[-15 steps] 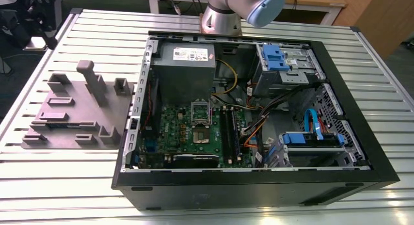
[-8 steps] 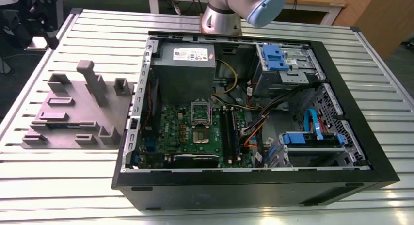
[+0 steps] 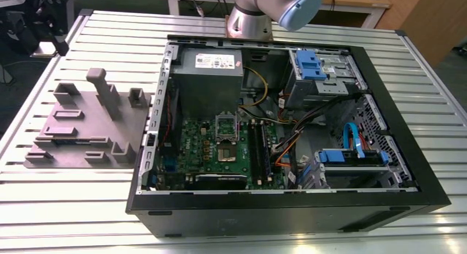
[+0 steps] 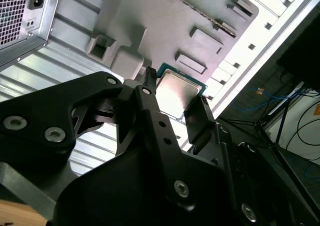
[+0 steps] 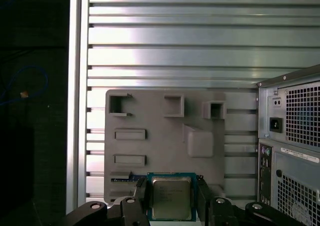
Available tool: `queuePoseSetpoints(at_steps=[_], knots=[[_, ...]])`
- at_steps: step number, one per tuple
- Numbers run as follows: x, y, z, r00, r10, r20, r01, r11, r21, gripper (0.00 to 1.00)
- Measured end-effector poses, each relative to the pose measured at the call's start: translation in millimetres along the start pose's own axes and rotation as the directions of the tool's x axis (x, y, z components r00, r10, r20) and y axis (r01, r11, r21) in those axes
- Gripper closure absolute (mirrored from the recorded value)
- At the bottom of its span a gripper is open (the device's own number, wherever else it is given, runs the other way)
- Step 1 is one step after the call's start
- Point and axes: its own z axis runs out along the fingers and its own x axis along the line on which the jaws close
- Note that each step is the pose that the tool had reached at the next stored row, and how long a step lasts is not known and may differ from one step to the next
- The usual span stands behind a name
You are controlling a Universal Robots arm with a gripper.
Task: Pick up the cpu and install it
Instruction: 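Pick up the cpu and move it towards the insertion slot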
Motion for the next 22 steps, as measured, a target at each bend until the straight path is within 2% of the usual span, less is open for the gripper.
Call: queuePoseSetpoints(at_steps=[22], knots=[[-4.1, 0.0, -0.1, 1.0000, 0.000, -0.0001, 0.000, 1.0000, -0.0001, 0.53]])
